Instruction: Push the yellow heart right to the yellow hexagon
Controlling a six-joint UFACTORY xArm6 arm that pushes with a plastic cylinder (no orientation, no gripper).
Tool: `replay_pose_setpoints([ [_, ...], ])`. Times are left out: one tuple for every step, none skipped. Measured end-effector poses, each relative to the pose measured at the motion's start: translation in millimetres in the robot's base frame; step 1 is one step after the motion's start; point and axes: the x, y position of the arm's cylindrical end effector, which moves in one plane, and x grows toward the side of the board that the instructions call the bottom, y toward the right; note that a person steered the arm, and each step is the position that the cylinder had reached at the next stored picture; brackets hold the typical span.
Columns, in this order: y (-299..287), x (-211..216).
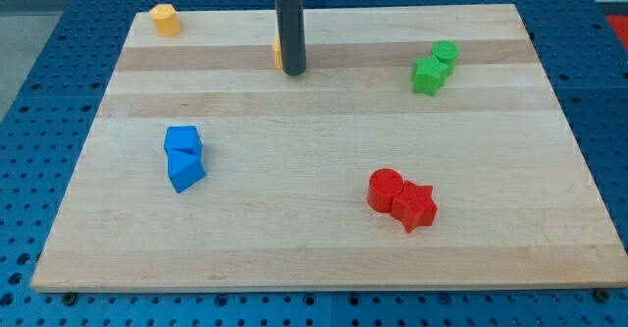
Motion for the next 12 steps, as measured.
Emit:
replay_pose_setpoints([
  [-0.2,-18.1],
  [8.3,-31.8],
  [3.9,-46.2],
  [-23.3,-50.1],
  [-60.0,-51.2],
  [-69.3,-57.8],
  [-42.6,-64.8],
  [-44.8,-69.1],
  [-67.2,-76.6],
  [-99.6,-77.0],
  [-127.3,-77.0],
  [-140.5,-77.2],
])
